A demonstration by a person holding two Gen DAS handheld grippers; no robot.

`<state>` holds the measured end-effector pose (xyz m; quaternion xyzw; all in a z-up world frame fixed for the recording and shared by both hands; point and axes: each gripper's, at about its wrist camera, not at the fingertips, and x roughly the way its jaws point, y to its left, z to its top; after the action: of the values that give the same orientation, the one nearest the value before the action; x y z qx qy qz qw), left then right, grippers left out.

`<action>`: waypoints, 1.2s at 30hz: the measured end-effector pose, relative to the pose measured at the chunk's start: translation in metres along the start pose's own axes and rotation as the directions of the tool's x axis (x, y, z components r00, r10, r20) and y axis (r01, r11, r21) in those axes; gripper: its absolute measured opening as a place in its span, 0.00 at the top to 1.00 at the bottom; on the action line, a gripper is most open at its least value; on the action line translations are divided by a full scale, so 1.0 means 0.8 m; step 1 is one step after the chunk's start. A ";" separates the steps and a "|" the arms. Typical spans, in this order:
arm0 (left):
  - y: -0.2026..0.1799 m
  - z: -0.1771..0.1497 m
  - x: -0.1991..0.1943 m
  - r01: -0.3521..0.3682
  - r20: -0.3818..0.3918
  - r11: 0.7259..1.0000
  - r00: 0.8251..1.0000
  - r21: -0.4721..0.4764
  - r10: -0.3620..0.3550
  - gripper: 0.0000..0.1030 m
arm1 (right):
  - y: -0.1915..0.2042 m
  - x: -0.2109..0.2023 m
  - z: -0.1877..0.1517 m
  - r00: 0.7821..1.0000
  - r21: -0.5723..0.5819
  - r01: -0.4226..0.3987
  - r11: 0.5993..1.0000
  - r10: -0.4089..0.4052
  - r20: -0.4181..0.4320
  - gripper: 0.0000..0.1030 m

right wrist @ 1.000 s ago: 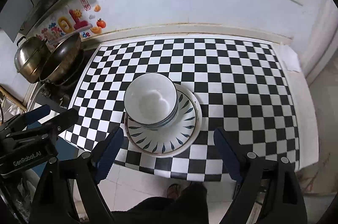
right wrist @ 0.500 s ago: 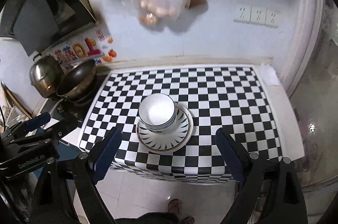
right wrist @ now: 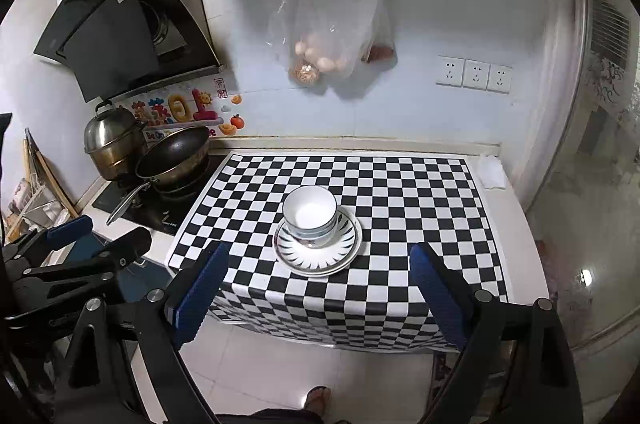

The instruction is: Organize plates and bowls

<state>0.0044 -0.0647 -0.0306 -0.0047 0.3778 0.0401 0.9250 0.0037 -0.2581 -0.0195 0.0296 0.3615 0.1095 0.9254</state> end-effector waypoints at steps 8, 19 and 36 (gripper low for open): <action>-0.003 -0.016 -0.016 -0.001 0.004 1.000 1.000 -0.018 0.001 0.13 | -0.005 -0.028 -0.017 1.000 -0.010 0.019 1.000 -0.019 0.011 0.08; -0.003 -0.022 -0.021 0.000 0.008 1.000 1.000 -0.026 0.001 0.13 | -0.024 -0.034 -0.018 1.000 -0.021 0.026 0.999 -0.026 0.008 0.08; -0.010 -0.027 -0.037 -0.003 0.017 1.000 1.000 -0.029 0.003 0.13 | -0.048 -0.039 -0.014 0.999 -0.026 0.043 0.999 -0.042 0.023 0.08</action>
<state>-0.0308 -0.0755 -0.0259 -0.0172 0.3693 0.0470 0.9280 -0.0194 -0.3027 -0.0125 0.0109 0.3504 0.0944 0.9318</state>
